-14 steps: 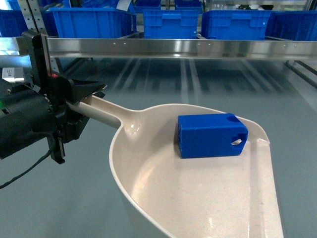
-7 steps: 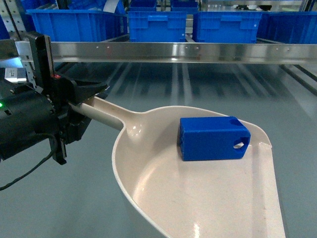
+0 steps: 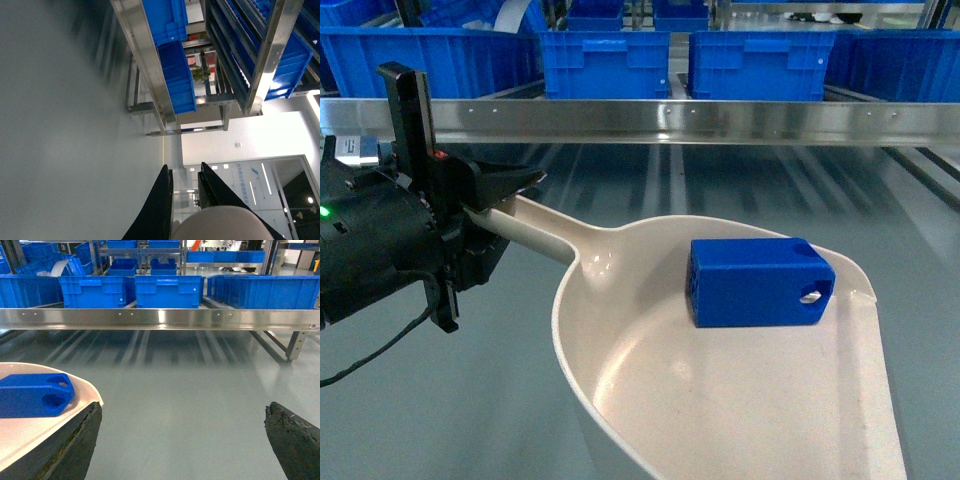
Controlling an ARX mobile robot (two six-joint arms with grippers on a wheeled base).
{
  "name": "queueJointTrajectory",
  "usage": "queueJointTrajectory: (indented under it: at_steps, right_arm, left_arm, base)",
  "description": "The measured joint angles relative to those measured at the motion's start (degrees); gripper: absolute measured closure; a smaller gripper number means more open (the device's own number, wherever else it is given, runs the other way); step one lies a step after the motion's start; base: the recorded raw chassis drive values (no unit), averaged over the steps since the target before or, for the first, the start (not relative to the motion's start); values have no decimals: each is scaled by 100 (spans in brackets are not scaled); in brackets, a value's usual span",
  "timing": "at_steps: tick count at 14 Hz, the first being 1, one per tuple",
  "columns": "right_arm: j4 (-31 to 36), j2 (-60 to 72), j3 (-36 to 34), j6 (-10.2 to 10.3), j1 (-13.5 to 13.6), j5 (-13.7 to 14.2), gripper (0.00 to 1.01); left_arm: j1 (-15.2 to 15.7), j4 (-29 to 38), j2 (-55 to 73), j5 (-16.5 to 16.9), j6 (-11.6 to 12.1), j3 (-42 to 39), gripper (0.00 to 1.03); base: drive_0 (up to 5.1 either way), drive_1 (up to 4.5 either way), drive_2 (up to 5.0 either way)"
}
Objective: Place part in tray to right shelf
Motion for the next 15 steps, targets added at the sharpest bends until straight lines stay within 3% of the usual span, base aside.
queueJointTrajectory:
  at_steps: [15]
  right_arm:
    - [22, 0, 0, 0, 0, -2, 3]
  left_arm:
    - [11, 7, 0, -17, 7, 0, 90]
  base:
    - [9, 430, -413]
